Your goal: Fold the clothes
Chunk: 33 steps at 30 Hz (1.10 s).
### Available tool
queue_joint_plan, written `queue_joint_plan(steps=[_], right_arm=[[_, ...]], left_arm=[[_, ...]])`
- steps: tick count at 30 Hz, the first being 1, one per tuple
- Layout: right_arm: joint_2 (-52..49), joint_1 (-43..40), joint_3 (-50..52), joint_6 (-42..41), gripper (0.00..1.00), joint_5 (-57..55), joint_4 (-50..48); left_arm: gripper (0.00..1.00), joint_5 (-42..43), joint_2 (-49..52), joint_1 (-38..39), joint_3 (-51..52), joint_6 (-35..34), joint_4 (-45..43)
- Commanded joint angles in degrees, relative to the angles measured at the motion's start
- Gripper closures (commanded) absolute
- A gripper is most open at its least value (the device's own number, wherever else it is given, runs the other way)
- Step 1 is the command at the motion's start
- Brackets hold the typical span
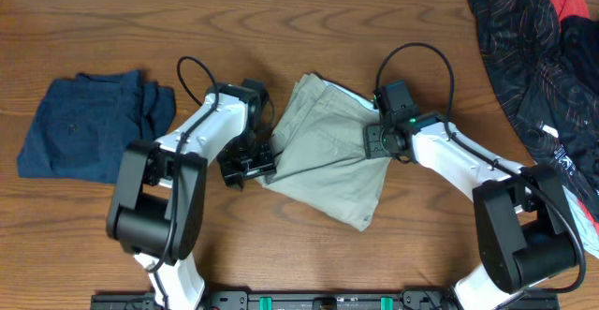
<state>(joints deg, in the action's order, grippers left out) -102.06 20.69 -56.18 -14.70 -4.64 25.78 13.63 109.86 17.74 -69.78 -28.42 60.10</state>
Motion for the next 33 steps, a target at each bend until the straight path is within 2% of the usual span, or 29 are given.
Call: queue_joint_plan(steps=[1,3,5,8,14,21,26,31,33], right_arm=[[-1.7,-1.0,0.6,-0.9,0.28,-6.3,0.4],[-1.7,-0.9,0.7,-0.9,0.27,-6.3,0.8],[-1.7,-0.9,0.7,-0.9,0.27,-6.2,1.0],[-1.7,-0.9,0.7,-0.9,0.27,-5.8,0.9],[-1.7,-0.8,0.7,-0.9,0.25,-5.4,1.4],[-1.7,-0.8,0.7,-0.9,0.25,-5.4,1.5],[-1.7,-0.8,0.7,-0.9,0.24,-5.4,2.3],[-1.7,-0.8,0.7,-0.9,0.24,-5.4,2.6],[-1.7,-0.8,0.7,-0.9,0.24,-5.4,2.7]], left_arm=[[0.41,-1.0,-6.9,0.0,0.3,0.6,-2.4],[0.37,-1.2,-9.5,0.0,0.3,2.5,-6.5],[0.19,-1.2,-10.9,0.0,0.3,4.6,-11.5],[0.0,-1.2,-10.8,0.0,0.3,8.5,-19.3],[0.02,-0.7,-7.8,0.0,0.3,13.7,-26.3],[0.02,6.1,-2.5,0.0,0.3,16.0,-32.1],[0.02,9.2,2.3,0.0,0.3,16.0,-32.7],[0.0,19.6,6.1,0.1,0.3,17.6,-31.3],[0.05,20.9,6.4,0.4,0.3,18.5,-29.8]])
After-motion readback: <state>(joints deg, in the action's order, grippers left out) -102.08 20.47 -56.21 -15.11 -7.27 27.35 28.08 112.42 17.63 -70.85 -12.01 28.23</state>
